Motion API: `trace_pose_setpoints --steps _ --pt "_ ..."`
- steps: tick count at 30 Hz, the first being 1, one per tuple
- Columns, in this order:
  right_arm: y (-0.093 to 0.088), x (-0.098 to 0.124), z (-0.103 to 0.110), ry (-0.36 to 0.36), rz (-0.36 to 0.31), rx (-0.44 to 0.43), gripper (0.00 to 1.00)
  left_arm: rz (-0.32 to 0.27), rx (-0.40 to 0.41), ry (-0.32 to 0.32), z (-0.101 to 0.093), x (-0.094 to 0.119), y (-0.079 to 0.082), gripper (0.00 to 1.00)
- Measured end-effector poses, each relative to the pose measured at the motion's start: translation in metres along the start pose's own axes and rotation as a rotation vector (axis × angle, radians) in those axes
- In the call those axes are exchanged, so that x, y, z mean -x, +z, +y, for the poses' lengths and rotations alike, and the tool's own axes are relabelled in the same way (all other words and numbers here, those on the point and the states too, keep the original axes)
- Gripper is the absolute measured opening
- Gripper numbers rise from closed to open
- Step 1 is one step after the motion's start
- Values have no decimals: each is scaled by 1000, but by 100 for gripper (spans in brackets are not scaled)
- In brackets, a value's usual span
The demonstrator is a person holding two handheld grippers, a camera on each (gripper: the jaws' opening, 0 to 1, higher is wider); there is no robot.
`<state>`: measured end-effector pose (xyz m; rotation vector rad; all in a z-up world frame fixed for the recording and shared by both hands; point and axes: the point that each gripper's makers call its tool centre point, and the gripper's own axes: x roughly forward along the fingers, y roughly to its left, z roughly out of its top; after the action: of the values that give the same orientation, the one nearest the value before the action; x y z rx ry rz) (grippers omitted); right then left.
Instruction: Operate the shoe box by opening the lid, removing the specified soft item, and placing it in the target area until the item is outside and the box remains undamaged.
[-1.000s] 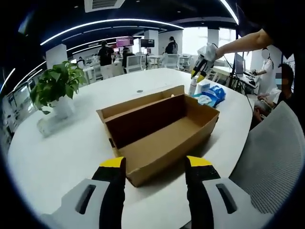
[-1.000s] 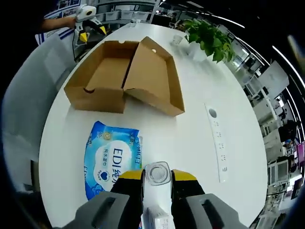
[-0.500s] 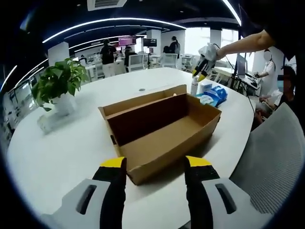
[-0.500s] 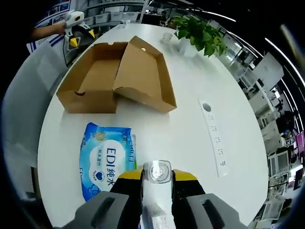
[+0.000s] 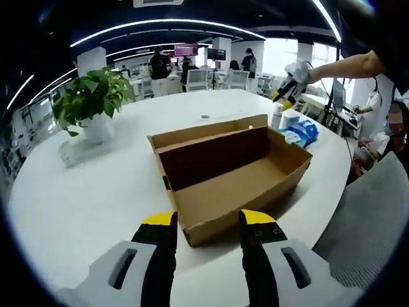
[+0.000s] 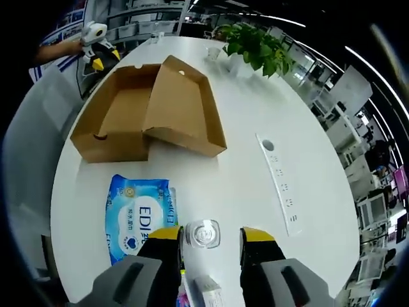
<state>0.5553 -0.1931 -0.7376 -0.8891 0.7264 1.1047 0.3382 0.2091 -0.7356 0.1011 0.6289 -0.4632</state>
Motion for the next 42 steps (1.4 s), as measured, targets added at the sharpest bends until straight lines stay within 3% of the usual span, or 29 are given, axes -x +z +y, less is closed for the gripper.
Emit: trace_pose_setpoints --steps 5,14,18,26,33,42 --pt "18 1 -6 -34 -62 -82 37 2 41 26 8 -1 -2 33" --pt "57 -4 -18 -75 -162 -349 36 17 105 80 22 -5 -7 25" --pt "66 -14 -15 -79 -157 -404 35 22 142 98 26 -6 -9 21" --pt "86 -40 -6 -52 -190 -653 33 22 193 119 30 -9 -11 13" --pt "92 -61 -10 -58 -198 -800 29 21 221 122 29 -11 -12 8" --pt "99 -83 -5 -47 -201 -917 28 24 241 105 24 -16 -15 4"
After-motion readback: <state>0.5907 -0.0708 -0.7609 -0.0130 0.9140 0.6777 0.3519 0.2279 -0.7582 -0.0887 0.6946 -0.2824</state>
